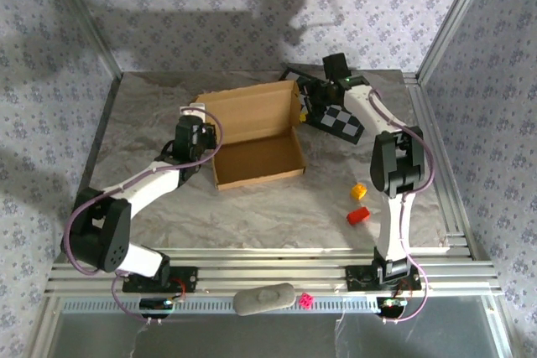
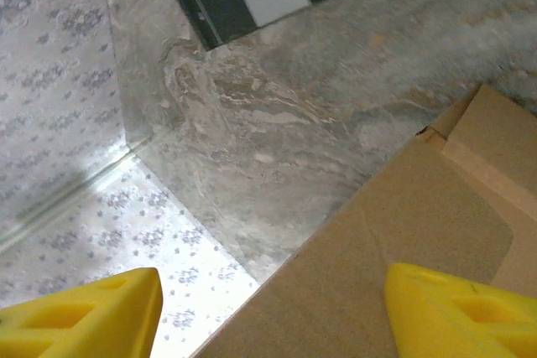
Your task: Fold the paper box
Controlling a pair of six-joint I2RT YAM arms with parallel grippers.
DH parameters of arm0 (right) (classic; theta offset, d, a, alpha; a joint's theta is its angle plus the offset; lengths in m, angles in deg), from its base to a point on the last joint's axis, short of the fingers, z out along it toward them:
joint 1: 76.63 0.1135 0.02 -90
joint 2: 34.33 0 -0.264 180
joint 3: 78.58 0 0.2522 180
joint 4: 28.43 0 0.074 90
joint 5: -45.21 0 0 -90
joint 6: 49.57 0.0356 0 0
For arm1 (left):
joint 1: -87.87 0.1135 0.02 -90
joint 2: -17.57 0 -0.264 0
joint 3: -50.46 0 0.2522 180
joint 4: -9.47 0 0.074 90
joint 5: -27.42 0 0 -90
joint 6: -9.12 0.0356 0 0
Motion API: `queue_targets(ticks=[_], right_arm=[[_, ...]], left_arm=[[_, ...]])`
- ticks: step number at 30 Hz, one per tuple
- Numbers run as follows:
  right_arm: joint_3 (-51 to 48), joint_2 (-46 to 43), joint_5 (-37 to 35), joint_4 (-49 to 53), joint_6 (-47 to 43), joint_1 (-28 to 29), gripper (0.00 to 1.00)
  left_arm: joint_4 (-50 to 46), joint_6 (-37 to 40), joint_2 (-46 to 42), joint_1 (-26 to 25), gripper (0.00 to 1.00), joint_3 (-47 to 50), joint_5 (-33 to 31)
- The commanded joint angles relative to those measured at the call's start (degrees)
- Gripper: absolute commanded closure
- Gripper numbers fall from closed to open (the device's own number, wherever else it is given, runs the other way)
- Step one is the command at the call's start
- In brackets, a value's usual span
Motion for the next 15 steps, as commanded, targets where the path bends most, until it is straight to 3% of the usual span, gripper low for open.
queue_targets(ticks=[1, 15], right_arm=[[-3.57, -4.50, 0.61, -6.32, 7.52, 1.01, 0.28], [-5.97, -4.68, 2.66, -7.50, 13.13, 2.02, 0.29]], left_arm=[[2.89, -1.07, 0.93, -0.19, 1.00, -2.73, 1.71], [5.95, -3.00, 2.48, -1.43, 1.00, -3.01, 1.45]])
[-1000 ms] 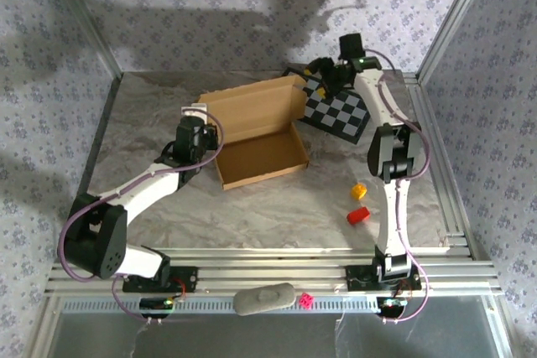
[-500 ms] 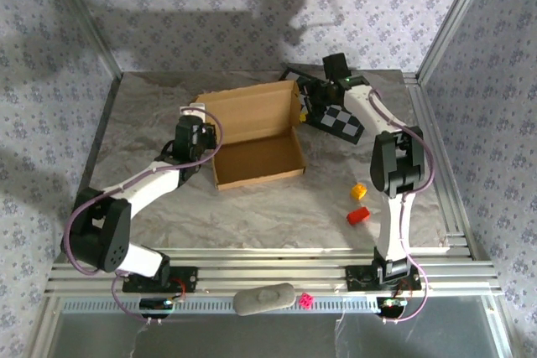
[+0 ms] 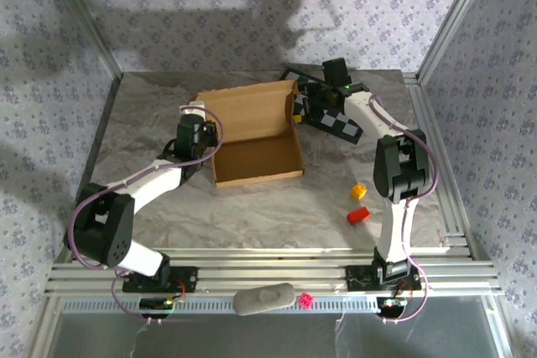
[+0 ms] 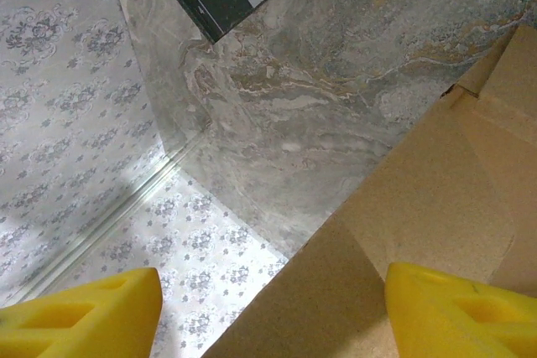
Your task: Fold the paper box
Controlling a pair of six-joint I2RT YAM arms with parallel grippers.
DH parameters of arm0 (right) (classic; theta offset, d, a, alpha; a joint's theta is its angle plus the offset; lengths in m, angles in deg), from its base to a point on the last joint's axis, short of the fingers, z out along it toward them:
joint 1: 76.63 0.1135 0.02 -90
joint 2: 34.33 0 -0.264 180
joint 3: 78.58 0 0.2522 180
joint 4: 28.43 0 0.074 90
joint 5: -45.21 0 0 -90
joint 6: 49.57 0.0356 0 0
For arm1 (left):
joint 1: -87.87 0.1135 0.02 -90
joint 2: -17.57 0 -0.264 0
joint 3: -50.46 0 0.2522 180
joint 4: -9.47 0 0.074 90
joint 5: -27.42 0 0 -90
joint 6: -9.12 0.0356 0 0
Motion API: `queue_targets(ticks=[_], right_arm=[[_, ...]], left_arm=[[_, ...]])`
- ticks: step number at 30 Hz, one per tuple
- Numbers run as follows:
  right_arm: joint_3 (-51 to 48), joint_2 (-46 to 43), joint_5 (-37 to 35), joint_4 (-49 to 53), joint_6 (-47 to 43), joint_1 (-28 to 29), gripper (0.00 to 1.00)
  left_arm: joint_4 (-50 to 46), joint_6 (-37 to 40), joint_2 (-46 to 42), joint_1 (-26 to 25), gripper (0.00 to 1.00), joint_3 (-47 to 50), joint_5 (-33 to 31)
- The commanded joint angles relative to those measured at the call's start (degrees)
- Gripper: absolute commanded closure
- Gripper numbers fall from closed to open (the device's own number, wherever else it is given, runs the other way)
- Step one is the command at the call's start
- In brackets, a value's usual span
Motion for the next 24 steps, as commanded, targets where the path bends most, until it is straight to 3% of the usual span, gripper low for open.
queue_targets(ticks=[1, 12, 24], right_arm=[[-1.40, -2.19, 2.80, -1.47, 2.40, 1.23, 0.29], [-1.87, -1.23, 4.42, -4.71, 6.89, 2.22, 0.33], [-3.77, -0.78, 5.58, -7.83, 10.89, 3.36, 0.48]], left_arm=[[3.54, -0.60, 0.60, -1.38, 1.00, -2.38, 1.75], [4.68, -0.79, 1.03, -2.14, 1.00, -2.44, 1.61], [6.05, -1.15, 1.78, -2.22, 1.00, -2.23, 1.55]])
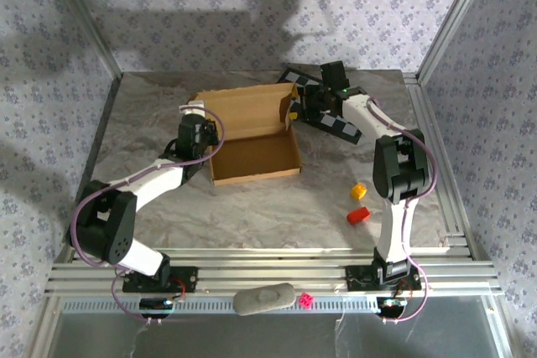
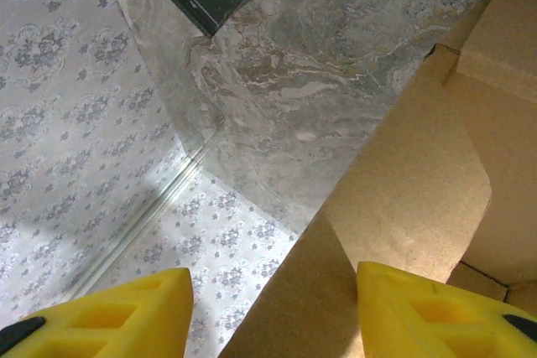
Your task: Fold the paper box
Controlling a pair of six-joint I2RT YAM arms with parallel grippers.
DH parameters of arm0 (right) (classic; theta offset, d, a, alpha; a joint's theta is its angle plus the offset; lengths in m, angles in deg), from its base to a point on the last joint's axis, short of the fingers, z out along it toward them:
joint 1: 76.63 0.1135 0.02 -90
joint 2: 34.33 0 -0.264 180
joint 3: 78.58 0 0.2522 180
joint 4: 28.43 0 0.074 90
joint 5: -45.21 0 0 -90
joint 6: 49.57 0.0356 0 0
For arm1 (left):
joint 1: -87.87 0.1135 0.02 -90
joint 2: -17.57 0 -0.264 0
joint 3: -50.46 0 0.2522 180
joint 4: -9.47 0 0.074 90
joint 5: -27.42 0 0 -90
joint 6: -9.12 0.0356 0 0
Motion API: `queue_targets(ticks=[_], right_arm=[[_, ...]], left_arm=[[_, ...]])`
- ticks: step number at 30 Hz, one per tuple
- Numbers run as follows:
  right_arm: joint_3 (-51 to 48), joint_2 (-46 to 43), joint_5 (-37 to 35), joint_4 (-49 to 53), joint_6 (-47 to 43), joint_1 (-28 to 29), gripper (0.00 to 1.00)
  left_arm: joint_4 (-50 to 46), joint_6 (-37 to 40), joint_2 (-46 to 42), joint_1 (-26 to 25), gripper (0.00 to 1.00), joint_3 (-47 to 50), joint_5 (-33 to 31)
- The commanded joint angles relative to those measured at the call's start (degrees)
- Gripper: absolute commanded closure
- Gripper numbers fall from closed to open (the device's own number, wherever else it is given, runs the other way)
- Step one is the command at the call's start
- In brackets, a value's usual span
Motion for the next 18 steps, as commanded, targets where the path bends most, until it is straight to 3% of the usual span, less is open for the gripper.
queue_targets(ticks=[1, 8, 18], right_arm=[[-1.22, -0.62, 4.58, -2.71, 2.39, 2.58, 0.49], [-3.27, -1.64, 4.72, -3.06, 3.33, 3.07, 0.55], [-6.75, -2.63, 4.67, -5.07, 4.90, 3.70, 0.79]], left_arm=[[4.52, -0.54, 0.74, -1.98, 1.00, -2.12, 4.13], [5.91, -1.20, 1.49, -2.00, 1.00, -1.76, 4.57], [8.22, -3.40, 1.76, -2.07, 1.00, 0.18, 5.27]])
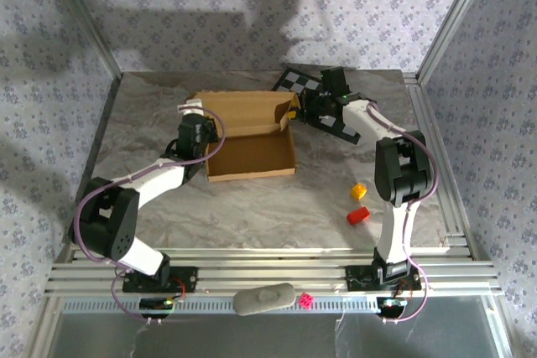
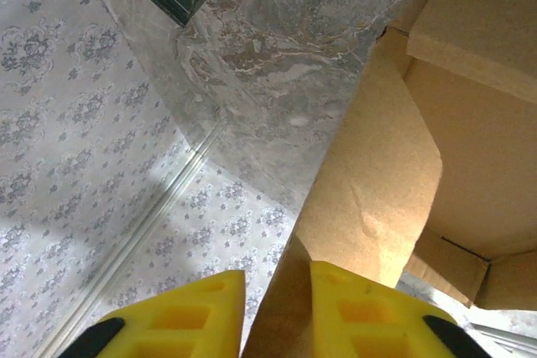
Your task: Fold the paper box
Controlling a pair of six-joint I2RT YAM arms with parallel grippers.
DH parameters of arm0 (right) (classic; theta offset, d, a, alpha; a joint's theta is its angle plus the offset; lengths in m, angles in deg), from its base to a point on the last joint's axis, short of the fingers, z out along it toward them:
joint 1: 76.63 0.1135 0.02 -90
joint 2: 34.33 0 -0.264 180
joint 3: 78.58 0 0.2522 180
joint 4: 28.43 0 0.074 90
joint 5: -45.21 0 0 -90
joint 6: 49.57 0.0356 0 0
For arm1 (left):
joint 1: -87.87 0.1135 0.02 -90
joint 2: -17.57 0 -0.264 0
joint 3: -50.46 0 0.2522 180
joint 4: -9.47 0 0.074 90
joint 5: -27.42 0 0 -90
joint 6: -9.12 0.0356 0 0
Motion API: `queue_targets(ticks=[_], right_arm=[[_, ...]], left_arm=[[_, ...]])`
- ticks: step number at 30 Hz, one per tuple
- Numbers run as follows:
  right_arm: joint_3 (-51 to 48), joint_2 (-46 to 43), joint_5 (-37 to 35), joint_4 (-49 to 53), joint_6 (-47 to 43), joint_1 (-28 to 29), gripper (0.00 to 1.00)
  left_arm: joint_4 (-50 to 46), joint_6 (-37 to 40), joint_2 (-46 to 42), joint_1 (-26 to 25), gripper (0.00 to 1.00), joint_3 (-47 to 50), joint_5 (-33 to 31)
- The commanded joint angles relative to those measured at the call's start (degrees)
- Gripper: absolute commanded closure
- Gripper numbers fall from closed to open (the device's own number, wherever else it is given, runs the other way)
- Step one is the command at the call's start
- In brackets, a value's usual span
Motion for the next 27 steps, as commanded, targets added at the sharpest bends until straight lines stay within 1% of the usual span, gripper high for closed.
queue_targets(ticks=[1, 5, 9, 11, 12, 13, 15, 17, 18, 19, 21, 23, 24, 27], right_arm=[[-1.47, -0.72, 2.90, -0.64, 0.41, 3.45, 0.81], [-2.02, -1.21, 2.50, -0.81, 0.86, 3.59, 0.88], [-3.27, -1.81, 2.04, -0.75, 0.77, 3.66, 1.00], [-3.91, -2.08, 2.02, -0.61, 0.18, 3.65, 1.00], [-4.04, -2.03, 2.02, -0.29, -0.24, 3.58, 1.00], [-4.22, -2.19, 2.00, 0.12, -0.85, 3.61, 1.00], [-4.22, -2.11, 2.20, 0.73, -2.02, 3.58, 1.00], [-3.82, -2.27, 2.30, 3.03, -4.38, 3.37, 1.00], [-3.86, -2.43, 2.21, 3.81, -5.24, 3.24, 1.00], [-3.87, -2.70, 2.11, 4.56, -6.31, 2.99, 1.00], [-3.78, -3.03, 1.85, 6.37, -8.59, 2.67, 1.00], [-3.45, -3.23, 1.71, 8.27, -11.01, 2.42, 1.00], [-3.29, -3.19, 1.63, 9.06, -11.98, 2.30, 1.00], [-2.84, -3.17, 1.67, 10.33, -13.76, 2.25, 1.00]], left_arm=[[4.14, -1.64, 0.39, -2.14, 1.00, 0.19, 7.24], [4.18, -2.56, 0.12, -2.50, 1.00, 1.06, 7.25], [4.14, -4.12, -0.79, -2.64, 1.00, 2.41, 6.80], [3.93, -5.40, -1.60, -2.64, 0.98, 3.11, 6.48], [3.64, -6.14, -2.00, -2.64, 0.92, 3.34, 6.26], [3.02, -7.07, -2.47, -2.64, 0.82, 3.48, 6.07], [1.29, -9.13, -3.75, -2.58, 0.69, 3.49, 6.10], [-1.04, -12.50, -5.85, -2.58, 0.51, 3.62, 5.23], [-2.74, -14.14, -6.97, -2.55, 0.46, 3.47, 4.74], [-4.79, -15.59, -8.39, -2.46, 0.42, 3.11, 4.47], [-8.05, -17.49, -11.16, -2.29, 0.40, 2.59, 5.51], [-11.68, -20.94, -14.52, -2.19, 0.37, 2.23, 7.10], [-14.14, -22.62, -16.06, -2.08, 0.35, 1.71, 7.49], [-23.91, -29.80, -21.18, -1.98, 0.33, -0.26, 7.47]])
